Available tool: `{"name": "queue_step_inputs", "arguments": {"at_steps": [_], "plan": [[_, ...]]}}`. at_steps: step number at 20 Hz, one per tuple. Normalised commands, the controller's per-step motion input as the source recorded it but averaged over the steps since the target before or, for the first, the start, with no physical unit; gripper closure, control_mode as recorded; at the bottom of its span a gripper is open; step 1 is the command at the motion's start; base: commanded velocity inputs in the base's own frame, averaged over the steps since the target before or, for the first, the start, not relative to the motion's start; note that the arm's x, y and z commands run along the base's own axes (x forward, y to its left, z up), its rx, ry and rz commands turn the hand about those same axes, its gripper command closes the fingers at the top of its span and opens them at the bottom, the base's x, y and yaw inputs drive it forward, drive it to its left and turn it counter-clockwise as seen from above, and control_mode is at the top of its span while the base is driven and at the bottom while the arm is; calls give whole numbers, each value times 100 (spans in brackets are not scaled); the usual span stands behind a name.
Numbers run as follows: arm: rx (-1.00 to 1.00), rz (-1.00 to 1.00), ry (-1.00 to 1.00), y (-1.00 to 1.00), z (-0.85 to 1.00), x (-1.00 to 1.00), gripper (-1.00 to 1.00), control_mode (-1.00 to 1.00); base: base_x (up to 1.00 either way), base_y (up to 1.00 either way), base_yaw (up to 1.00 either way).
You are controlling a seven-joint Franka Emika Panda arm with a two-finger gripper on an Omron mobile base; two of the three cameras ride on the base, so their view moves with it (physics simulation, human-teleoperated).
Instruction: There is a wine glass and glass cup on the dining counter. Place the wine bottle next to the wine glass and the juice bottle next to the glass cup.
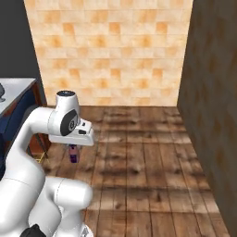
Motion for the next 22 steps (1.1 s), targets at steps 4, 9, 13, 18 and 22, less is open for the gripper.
{"name": "queue_step_inputs", "arguments": {"at_steps": [4, 9, 13, 18, 22], "plan": [[0, 0, 0, 0, 0, 0, 100, 100, 84, -11, 24], [0, 0, 0, 0, 0, 0, 100, 100, 91, -5, 21], [0, 0, 0, 0, 0, 0, 100, 100, 85, -3, 35], [0, 0, 0, 0, 0, 0, 100, 100, 74, -3, 48], [0, 0, 0, 0, 0, 0, 100, 100, 69, -5, 53]]}}
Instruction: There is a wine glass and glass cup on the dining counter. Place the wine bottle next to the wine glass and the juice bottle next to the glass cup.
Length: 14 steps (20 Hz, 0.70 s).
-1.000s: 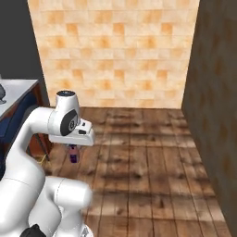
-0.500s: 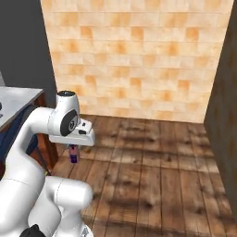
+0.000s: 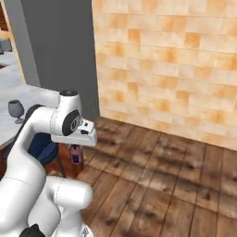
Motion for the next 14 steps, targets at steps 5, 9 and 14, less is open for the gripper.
{"name": "queue_step_inputs", "arguments": {"at_steps": [5, 9, 14], "plan": [[0, 0, 0, 0, 0, 0, 100, 100, 59, -7, 61], [0, 0, 0, 0, 0, 0, 100, 100, 50, -6, 69], [0, 0, 0, 0, 0, 0, 100, 100, 48, -3, 68]]}}
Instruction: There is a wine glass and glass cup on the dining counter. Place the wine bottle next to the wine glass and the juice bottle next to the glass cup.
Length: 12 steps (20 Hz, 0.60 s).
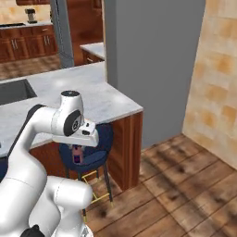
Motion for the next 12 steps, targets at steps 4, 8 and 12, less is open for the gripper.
{"name": "queue_step_inputs", "arguments": {"at_steps": [4, 8, 12], "plan": [[0, 0, 0, 0, 0, 0, 100, 100, 54, 0, 57], [0, 0, 0, 0, 0, 0, 100, 100, 55, 0, 53], [0, 0, 0, 0, 0, 0, 100, 100, 57, 0, 49]]}}
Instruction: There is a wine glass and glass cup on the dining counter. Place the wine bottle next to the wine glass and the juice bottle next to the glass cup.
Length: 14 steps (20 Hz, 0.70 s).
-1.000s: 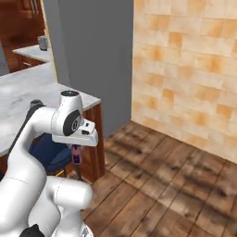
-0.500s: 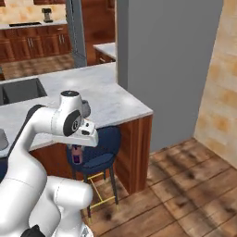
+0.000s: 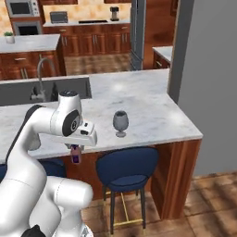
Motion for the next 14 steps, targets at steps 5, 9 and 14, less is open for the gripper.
{"name": "queue_step_inputs", "arguments": {"at_steps": [5, 9, 14], "plan": [[0, 0, 0, 0, 0, 0, 100, 100, 54, 0, 43], [0, 0, 0, 0, 0, 0, 100, 100, 58, -3, 31], [0, 0, 0, 0, 0, 0, 100, 100, 34, -23, 21]]}}
